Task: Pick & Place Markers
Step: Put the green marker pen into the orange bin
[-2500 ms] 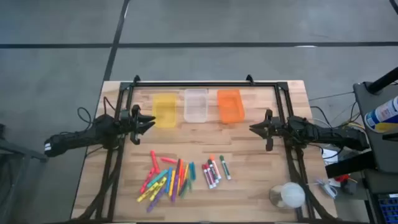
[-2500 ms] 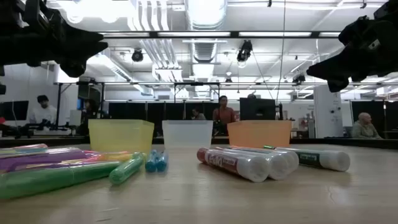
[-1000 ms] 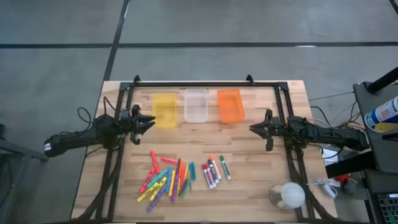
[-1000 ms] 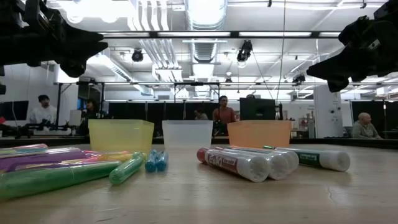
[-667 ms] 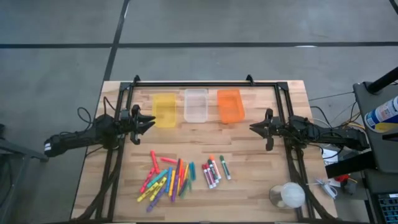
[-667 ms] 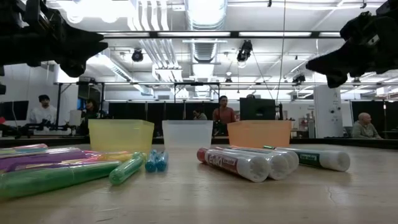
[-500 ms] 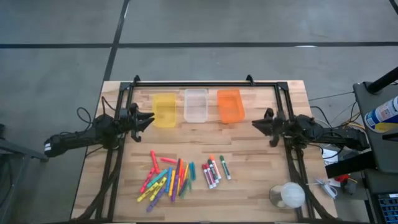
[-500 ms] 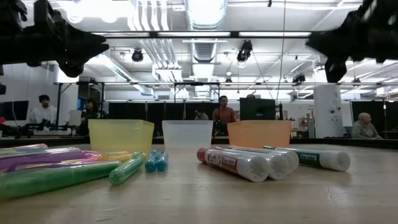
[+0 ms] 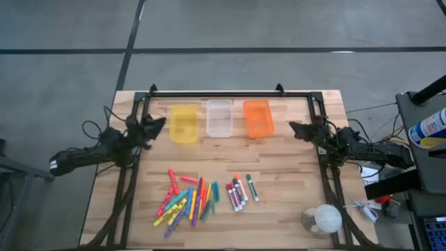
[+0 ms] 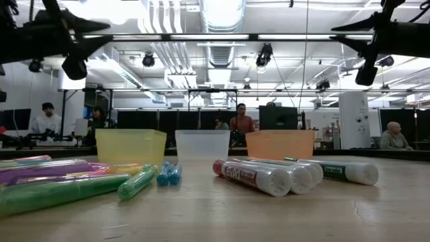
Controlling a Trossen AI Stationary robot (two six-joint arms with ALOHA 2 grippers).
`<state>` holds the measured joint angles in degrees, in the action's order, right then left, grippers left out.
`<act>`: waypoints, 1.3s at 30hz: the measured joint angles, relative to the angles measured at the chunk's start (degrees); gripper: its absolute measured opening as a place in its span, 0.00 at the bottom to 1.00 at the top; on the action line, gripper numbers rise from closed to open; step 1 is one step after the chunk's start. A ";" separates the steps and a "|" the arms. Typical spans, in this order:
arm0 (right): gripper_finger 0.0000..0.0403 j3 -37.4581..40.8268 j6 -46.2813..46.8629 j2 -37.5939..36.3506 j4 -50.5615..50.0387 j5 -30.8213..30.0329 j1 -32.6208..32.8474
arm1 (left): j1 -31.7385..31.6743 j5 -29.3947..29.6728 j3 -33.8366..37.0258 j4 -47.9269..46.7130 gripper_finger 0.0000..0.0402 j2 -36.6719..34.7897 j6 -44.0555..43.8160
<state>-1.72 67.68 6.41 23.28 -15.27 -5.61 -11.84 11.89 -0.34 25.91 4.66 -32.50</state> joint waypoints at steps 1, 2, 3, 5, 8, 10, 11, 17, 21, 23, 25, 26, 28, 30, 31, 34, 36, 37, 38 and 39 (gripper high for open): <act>0.14 0.00 2.04 0.60 0.45 0.41 0.19 | -0.01 0.46 0.00 2.35 0.28 -0.01 -3.82; 0.14 0.00 3.72 1.47 0.85 0.91 0.52 | -0.04 0.51 0.00 4.80 0.28 0.00 -7.76; 0.14 0.00 5.50 2.25 1.09 0.99 0.90 | -0.04 0.41 0.00 7.25 0.28 -0.04 -11.47; 0.14 -0.51 10.20 4.59 1.41 0.92 1.58 | -0.04 0.31 -0.18 11.65 0.28 0.02 -19.08; 0.14 -4.88 12.98 11.12 -1.60 1.92 3.32 | -0.02 0.13 -1.43 12.93 0.28 0.04 -28.00; 0.14 -9.81 13.03 17.05 -6.24 2.56 5.03 | 0.00 0.01 -2.44 13.91 0.28 -0.06 -32.19; 0.14 -12.68 12.76 20.37 -8.97 2.97 5.91 | 0.00 0.01 -2.81 14.09 0.28 -0.06 -33.87; 0.14 -30.93 8.05 42.94 -26.29 12.81 11.59 | 0.00 0.04 -4.37 13.71 0.28 -0.04 -40.43; 0.13 -42.49 4.25 58.22 -36.34 14.92 16.58 | 0.00 0.19 -4.31 12.87 0.28 0.40 -40.92; 0.12 -47.76 5.20 65.29 -40.20 16.83 18.29 | 0.00 0.01 -4.33 13.11 0.28 0.49 -42.57; 0.09 -52.93 5.47 71.88 -44.26 19.76 19.58 | 0.00 -0.90 -4.33 13.07 0.28 0.62 -44.53; 0.09 -55.56 5.76 74.95 -45.83 20.55 20.35 | 0.00 -1.47 -4.33 13.04 0.28 0.62 -45.44; 0.08 -60.36 7.12 80.54 -49.53 21.34 21.79 | 0.00 -1.96 -4.33 13.09 0.28 0.62 -46.07; 0.08 -65.30 7.56 85.77 -53.47 22.67 22.80 | 0.00 -1.98 -4.35 13.05 0.28 0.62 -46.15; 0.10 -67.74 7.76 88.22 -56.47 23.49 23.10 | 0.00 -2.13 -4.35 13.07 0.28 0.62 -46.18; 0.16 -74.69 7.80 95.11 -65.54 24.38 23.05 | 0.00 -3.48 -4.35 13.07 0.28 0.62 -47.19; 0.22 -78.53 7.14 99.07 -70.54 24.37 22.96 | 0.00 -3.97 -4.37 13.09 0.28 0.62 -49.42; 0.25 -80.16 6.48 100.84 -72.58 24.36 22.95 | 0.00 -4.09 -4.37 13.07 0.28 0.62 -50.21; 0.28 -81.64 5.95 102.55 -74.39 24.40 22.96 | 0.00 -4.10 -4.37 13.08 0.28 0.62 -50.54; 0.31 -82.84 5.95 104.09 -76.24 24.44 23.02 | 0.00 -4.11 -4.37 13.09 0.28 0.62 -50.60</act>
<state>-84.55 73.63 110.51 -52.96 9.17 17.41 -11.84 7.79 -4.71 39.00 5.28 -83.10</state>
